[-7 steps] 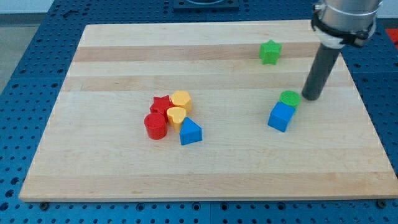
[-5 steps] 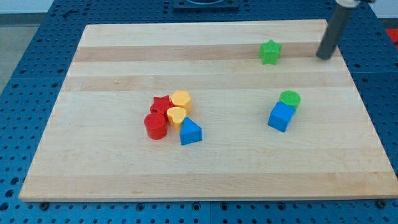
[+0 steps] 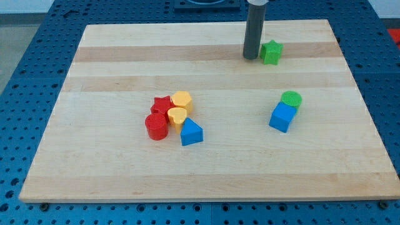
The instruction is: Move the green star towards the green circle
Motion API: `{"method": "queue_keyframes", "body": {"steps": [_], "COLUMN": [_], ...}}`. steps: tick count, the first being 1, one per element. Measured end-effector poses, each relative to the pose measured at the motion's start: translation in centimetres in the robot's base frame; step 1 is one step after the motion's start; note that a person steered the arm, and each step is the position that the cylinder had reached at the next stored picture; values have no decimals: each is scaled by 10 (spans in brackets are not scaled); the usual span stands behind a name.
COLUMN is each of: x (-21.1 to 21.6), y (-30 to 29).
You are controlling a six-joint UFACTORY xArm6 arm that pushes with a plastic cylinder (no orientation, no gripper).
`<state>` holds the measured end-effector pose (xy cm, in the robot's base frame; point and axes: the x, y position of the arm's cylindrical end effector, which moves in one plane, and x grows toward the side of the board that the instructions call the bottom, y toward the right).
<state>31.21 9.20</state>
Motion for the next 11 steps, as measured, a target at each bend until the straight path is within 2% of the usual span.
{"method": "queue_keyframes", "body": {"steps": [1, 2, 3, 4, 5, 6, 7, 8, 10, 11], "x": [0, 27, -9, -17, -7, 54, 63, 48, -66, -84], "y": [-2, -25, -12, 3, 18, 18, 18, 18, 22, 38]}}
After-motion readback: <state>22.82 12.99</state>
